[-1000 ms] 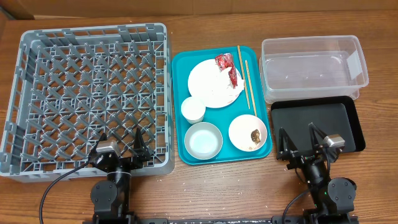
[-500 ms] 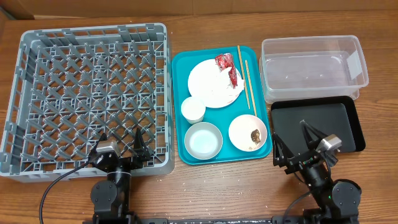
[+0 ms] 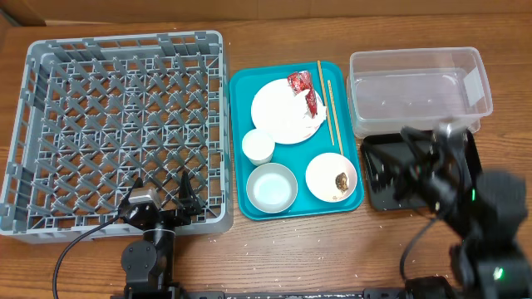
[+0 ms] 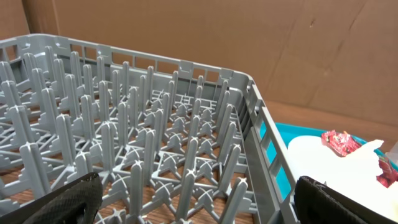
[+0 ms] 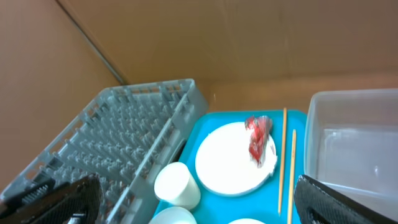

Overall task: Sort waste into correct bins and load items into the dishwasher
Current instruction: 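Reach the right gripper to the red wrapper and tissue on the plate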

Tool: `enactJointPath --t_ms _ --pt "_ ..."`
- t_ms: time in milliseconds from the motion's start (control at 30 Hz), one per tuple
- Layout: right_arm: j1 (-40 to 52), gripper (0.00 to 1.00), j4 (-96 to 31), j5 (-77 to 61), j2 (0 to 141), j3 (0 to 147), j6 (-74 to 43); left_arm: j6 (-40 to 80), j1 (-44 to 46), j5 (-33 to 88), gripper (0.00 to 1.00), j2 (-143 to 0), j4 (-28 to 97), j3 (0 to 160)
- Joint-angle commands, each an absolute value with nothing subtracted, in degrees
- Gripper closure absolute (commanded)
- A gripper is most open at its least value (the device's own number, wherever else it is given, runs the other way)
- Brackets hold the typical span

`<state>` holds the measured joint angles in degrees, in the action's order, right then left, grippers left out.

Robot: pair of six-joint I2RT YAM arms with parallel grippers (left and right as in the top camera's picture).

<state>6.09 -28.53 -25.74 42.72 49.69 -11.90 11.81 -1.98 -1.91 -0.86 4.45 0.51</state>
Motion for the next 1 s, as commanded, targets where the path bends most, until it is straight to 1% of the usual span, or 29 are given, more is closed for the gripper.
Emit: enactJointPath --t_ms 0,100,200,333,433,633,800,867,967 --pt "6.52 0.00 -33.85 -26.70 53.17 61.43 -11.44 10.70 -2.22 -1.85 0.00 -0.36 4.25 0.27" --pt "8.05 0.00 -40.71 -26.68 63.46 71.46 -10.24 10.70 -2.22 -1.85 0.00 -0.36 4.25 0.27" --pt "11.75 0.00 -47.24 -26.17 74.24 81.14 -5.23 10.70 -2.22 -1.85 0.00 -0.36 4.25 0.27" --pt "18.35 0.00 -53.28 -17.39 87.59 91.39 -4.21 10.70 -2.22 -1.85 0.00 -0.36 4.25 0.27" --pt "20.60 0.00 -49.98 -15.53 94.63 92.68 -4.23 10.70 -2.22 -1.85 0.00 -0.36 4.25 0.27" --pt "20.62 0.00 -44.62 -19.64 103.85 92.66 -4.91 10.70 -2.22 -1.85 0.00 -0.36 4.25 0.27" --pt "20.62 0.00 -40.56 -19.25 110.08 92.64 -4.89 10.70 -2.22 -1.85 0.00 -0.36 4.25 0.27" --pt "20.91 0.00 -39.29 -17.54 112.18 92.64 -4.91 10.70 -2.22 -1.85 0.00 -0.36 4.25 0.27" --pt "21.98 0.01 -38.44 -11.35 114.98 92.64 -4.91 10.70 -2.22 -1.87 0.00 -0.36 4.25 0.27"
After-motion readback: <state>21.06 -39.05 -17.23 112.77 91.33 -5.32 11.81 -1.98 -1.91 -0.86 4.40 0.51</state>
